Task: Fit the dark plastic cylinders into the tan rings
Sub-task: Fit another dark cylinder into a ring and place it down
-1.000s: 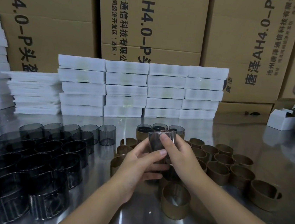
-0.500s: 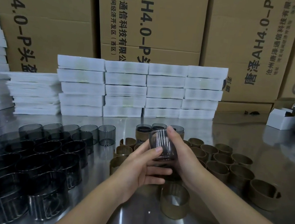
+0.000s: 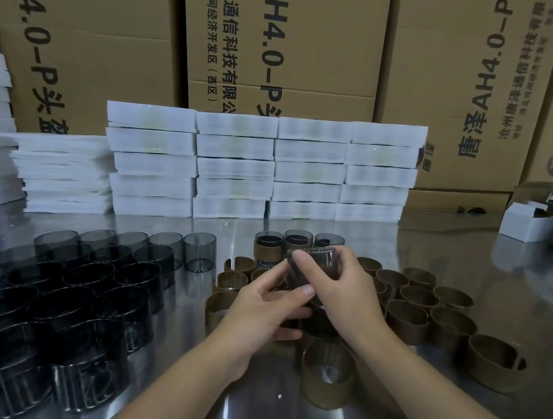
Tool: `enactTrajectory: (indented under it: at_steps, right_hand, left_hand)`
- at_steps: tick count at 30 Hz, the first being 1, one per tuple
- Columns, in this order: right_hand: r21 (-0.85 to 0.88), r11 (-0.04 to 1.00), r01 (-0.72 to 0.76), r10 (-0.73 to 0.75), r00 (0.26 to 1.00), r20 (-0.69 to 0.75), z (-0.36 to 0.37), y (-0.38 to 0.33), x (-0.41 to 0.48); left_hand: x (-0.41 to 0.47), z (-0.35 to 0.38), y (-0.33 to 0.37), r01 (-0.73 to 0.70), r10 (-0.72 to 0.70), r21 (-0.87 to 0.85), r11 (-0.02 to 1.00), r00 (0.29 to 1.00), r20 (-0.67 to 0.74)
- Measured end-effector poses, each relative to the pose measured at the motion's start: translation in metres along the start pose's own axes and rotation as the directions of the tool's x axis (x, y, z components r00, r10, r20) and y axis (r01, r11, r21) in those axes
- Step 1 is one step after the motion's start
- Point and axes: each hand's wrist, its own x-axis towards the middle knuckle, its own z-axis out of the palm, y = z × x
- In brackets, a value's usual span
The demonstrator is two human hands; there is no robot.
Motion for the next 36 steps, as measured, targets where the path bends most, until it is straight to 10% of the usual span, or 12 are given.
enactTrajectory:
  at_steps: [36]
  right_hand:
    - [0.369, 0.883, -0.290, 0.178, 0.934, 0.310, -0.004, -0.012, 0.001]
  left_hand:
    - [-0.003, 0.001, 0.008, 0.069, -0.066, -0.021, 0.997, 0.990, 0.124]
